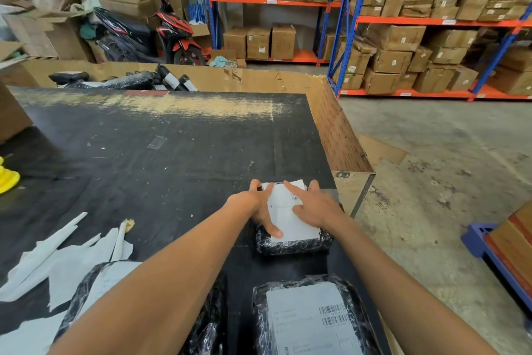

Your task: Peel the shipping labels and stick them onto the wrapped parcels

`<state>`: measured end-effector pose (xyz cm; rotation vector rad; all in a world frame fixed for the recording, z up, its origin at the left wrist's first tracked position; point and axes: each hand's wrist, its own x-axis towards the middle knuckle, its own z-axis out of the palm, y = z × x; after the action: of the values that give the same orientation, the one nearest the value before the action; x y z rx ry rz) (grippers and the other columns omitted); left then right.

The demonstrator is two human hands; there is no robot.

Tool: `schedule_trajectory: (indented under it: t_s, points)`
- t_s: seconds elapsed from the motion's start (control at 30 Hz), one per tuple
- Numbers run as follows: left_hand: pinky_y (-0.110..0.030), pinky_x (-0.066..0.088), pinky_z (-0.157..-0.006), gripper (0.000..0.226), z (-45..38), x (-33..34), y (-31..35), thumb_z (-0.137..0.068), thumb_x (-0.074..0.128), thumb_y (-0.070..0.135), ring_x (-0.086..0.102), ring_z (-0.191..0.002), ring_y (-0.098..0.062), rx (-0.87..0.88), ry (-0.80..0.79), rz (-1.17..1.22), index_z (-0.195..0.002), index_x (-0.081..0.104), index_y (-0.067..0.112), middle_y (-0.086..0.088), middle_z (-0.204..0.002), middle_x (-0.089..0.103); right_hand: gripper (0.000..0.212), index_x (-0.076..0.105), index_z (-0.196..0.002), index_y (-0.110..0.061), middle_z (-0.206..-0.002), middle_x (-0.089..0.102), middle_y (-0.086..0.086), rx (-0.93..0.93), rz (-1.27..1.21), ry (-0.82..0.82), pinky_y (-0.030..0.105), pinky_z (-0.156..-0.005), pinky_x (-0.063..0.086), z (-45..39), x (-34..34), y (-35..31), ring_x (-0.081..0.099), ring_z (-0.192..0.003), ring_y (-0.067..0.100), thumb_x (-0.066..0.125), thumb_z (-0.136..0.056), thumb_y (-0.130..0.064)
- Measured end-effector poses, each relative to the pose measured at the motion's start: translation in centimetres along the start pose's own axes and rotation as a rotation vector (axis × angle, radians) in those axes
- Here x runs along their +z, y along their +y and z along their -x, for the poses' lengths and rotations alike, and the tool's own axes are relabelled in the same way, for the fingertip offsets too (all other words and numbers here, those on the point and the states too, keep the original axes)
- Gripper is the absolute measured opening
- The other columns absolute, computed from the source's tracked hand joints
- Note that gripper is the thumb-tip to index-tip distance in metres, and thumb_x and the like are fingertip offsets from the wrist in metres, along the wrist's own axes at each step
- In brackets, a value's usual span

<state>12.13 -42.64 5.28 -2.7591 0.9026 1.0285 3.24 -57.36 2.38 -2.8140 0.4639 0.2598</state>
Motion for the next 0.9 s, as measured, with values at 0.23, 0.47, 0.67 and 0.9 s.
schedule_trajectory:
  t_s: [0.23, 0.47, 0.67, 0.9]
  points:
    - [-0.043, 0.044, -0.099, 0.131, 0.2, -0.2, -0.2, -0.063, 0.084, 0.056, 0.022, -0.141, -0.033, 0.033, 0.011, 0.077, -0.153, -0.008, 0.029, -0.001, -0.151, 0.0, 0.062, 0.022, -0.158, -0.026, -0.152, 0.03, 0.018, 0.1, -0.173, 0.05, 0.039, -0.092, 0.049, -0.4, 0.4, 1.5, 0.059, -0.113, 0.035, 0.04, -0.1, -0.03]
    - [-0.037, 0.052, -0.095, 0.139, 0.2, -0.3, -0.8, -0.063, 0.086, 0.052, 0.039, -0.134, -0.028, 0.044, -0.027, 0.18, -0.152, -0.02, 0.035, 0.006, -0.156, -0.013, 0.057, 0.026, -0.158, -0.024, -0.119, 0.052, 0.005, 0.068, -0.343, 0.11, 0.039, -0.087, 0.051, -0.7, 1.1, 2.7, 0.058, -0.105, 0.025, 0.038, -0.101, -0.025]
    - [-0.043, 0.051, -0.098, 0.146, 0.6, -0.2, -1.0, -0.059, 0.087, 0.055, 0.035, -0.138, -0.03, 0.054, -0.063, 0.113, -0.147, -0.029, 0.038, 0.01, -0.156, -0.025, 0.108, 0.022, -0.157, -0.026, -0.122, 0.033, 0.002, -0.115, -0.499, -0.088, 0.028, -0.106, 0.036, 0.8, 0.3, 3.9, 0.038, -0.118, 0.017, 0.087, -0.072, -0.039]
    - [-0.045, 0.051, -0.098, 0.149, -0.2, -0.2, -1.1, -0.056, 0.09, 0.051, 0.021, -0.144, -0.034, 0.05, -0.066, 0.142, -0.147, -0.028, 0.038, 0.009, -0.155, -0.024, 0.12, 0.015, -0.158, -0.039, -0.138, 0.03, 0.003, -0.204, -0.627, -0.283, 0.03, -0.08, 0.053, 1.6, -1.9, 6.0, 0.054, -0.076, 0.01, 0.085, -0.07, 0.003]
